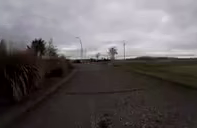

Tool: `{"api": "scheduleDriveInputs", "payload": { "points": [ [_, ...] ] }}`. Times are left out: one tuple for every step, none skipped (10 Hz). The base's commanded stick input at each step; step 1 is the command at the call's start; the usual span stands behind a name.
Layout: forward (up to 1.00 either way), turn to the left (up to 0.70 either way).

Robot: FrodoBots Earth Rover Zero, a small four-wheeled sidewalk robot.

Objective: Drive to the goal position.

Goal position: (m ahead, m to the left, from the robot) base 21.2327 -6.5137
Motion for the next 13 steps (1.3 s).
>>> {"api": "scheduleDriveInputs", "payload": {
  "points": [
    [1.00,0.00],
    [1.00,0.00],
    [1.00,0.00],
    [1.00,0.00],
    [1.00,0.00],
    [1.00,0.00],
    [1.00,0.00],
    [1.00,0.00],
    [1.00,0.00],
    [1.00,0.00],
    [1.00,0.00],
    [1.00,0.00],
    [1.00,0.00]
  ]
}}
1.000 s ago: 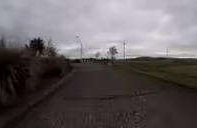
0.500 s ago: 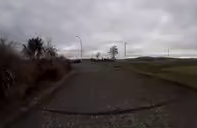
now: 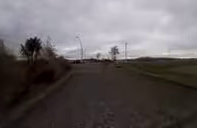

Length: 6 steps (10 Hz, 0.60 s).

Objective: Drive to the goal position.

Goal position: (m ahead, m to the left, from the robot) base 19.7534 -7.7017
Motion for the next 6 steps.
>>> {"api": "scheduleDriveInputs", "payload": {
  "points": [
    [1.00,0.00],
    [1.00,0.00],
    [1.00,0.00],
    [1.00,0.00],
    [1.00,0.00],
    [1.00,0.00]
  ]
}}
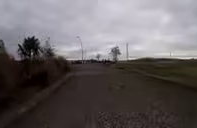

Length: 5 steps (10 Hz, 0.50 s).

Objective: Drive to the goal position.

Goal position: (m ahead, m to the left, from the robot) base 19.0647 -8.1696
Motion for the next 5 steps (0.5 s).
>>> {"api": "scheduleDriveInputs", "payload": {
  "points": [
    [1.00,0.00],
    [0.96,0.00],
    [0.62,0.00],
    [0.29,0.00],
    [0.00,0.00]
  ]
}}
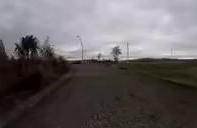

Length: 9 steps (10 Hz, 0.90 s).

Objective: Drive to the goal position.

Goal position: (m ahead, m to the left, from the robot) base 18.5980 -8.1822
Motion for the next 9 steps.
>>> {"api": "scheduleDriveInputs", "payload": {
  "points": [
    [0.00,0.00],
    [0.00,0.00],
    [0.00,0.00],
    [0.00,0.00],
    [0.00,0.00],
    [0.00,0.00],
    [0.00,0.00],
    [0.00,0.00],
    [1.00,0.00]
  ]
}}
